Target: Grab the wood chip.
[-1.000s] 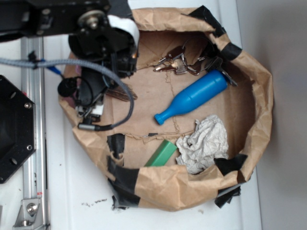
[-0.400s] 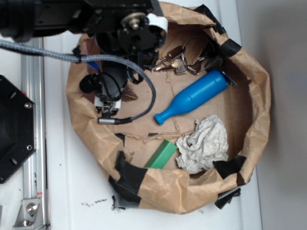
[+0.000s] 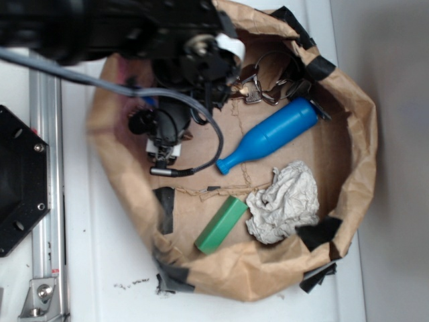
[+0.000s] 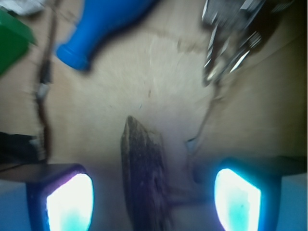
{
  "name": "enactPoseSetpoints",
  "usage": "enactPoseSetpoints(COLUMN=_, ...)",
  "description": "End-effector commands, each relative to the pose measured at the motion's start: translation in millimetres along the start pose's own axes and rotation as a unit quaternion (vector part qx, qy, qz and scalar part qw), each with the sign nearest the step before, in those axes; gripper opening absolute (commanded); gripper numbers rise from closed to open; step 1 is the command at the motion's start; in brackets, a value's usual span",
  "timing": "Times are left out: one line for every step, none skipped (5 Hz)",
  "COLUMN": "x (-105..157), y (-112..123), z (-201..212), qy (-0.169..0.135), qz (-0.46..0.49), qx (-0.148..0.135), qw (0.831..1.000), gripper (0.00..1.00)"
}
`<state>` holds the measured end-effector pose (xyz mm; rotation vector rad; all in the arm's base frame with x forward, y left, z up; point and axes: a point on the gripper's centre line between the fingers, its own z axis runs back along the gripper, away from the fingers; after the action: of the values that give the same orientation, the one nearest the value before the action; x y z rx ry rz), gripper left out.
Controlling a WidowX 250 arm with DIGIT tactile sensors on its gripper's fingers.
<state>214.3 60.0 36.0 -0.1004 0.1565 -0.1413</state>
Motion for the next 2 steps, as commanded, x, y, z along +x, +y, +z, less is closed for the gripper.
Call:
enactPoseSetpoints(x=10.6, y=-8.2, z=13.0, qy=-0.014, qz=0.013, qx=-0.005, qw=1.0, gripper=1.0)
enactPoseSetpoints(x=8.1, y=-12.3, z=13.7, qy=-0.015, qz=0.002, qx=0.003, qw=1.0, gripper=1.0)
